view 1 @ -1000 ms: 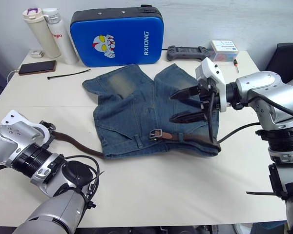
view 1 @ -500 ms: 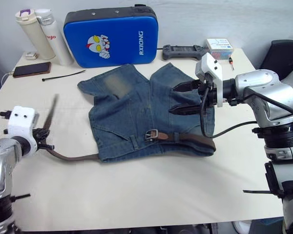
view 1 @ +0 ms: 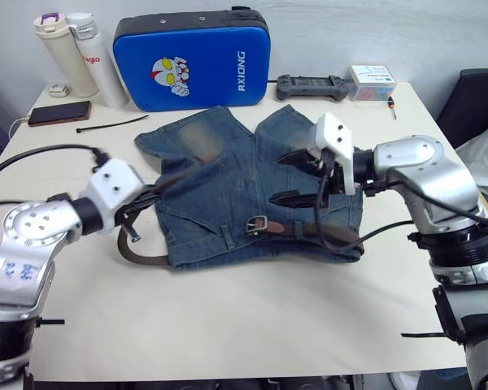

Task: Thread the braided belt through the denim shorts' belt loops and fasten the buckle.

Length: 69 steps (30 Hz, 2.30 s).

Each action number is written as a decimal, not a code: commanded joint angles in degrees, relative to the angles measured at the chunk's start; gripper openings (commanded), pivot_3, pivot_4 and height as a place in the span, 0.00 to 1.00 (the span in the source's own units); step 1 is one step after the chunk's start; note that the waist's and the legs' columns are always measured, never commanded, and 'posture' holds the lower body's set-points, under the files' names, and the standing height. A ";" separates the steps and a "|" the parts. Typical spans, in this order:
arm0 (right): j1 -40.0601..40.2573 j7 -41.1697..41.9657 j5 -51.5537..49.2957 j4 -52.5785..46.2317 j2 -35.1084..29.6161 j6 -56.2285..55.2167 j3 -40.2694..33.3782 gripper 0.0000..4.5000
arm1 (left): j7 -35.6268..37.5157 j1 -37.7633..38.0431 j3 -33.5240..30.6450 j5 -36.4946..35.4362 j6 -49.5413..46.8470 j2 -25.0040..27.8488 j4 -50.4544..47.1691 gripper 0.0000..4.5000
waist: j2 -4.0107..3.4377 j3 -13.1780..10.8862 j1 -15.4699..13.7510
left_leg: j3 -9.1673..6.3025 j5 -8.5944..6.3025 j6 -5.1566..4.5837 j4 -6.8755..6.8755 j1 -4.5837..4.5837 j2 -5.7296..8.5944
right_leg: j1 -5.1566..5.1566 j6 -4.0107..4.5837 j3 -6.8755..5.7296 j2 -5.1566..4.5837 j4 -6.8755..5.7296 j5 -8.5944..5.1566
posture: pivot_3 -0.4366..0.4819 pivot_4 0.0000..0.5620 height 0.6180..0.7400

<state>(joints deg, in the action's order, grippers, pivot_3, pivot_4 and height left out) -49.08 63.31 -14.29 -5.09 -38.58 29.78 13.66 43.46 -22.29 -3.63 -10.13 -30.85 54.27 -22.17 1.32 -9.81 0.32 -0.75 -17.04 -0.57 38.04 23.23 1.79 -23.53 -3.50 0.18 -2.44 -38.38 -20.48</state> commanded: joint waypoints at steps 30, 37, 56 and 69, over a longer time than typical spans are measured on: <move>3.24 -7.62 11.82 -4.40 6.54 -7.66 6.36 0.50 | 4.46 -10.01 9.44 6.27 9.48 -10.88 10.38 0.00 | -0.11 -0.03 0.01 | 0.00 0.05 -0.02 0.15 0.02 0.00 | -0.05 -0.01 0.00 0.04 -0.37 0.00 | 0.48 0.27 1.00; 3.01 -8.33 12.17 -3.74 6.97 -8.33 5.47 0.00 | 5.10 -9.38 5.35 0.21 -0.19 -11.04 8.85 0.20 | -0.11 -0.03 -0.03 | -0.02 0.05 -0.02 0.17 0.01 0.00 | -0.04 -0.01 0.00 0.04 -0.38 0.00 | 0.48 0.27 1.00; 3.99 -24.58 27.98 4.61 13.29 -39.96 8.79 0.00 | -35.72 -0.74 -26.99 -85.16 -50.78 -9.42 3.28 0.99 | -0.04 -0.04 1.36 | -0.20 0.14 0.17 0.20 -0.14 -0.01 | -0.01 -0.01 0.03 0.07 -0.64 0.00 | 0.48 0.27 1.00; 8.59 -35.93 38.54 7.61 13.05 -55.22 8.49 0.00 | -90.71 2.46 -14.80 -102.87 -11.67 -37.68 -4.84 0.99 | 0.11 0.09 0.17 | -0.07 0.15 0.16 0.43 -0.44 0.01 | 0.33 -0.02 0.14 0.11 -0.44 0.00 | 0.48 0.27 1.00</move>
<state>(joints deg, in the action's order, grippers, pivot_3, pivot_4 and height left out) -40.68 28.46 23.80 4.16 -25.63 -24.69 23.58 -44.80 -18.91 -18.58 -111.90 -44.57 17.12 -23.49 1.42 -9.72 0.49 -0.82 -16.89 -0.39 38.48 22.80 1.78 -23.20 -3.51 0.32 -2.31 -38.81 -20.49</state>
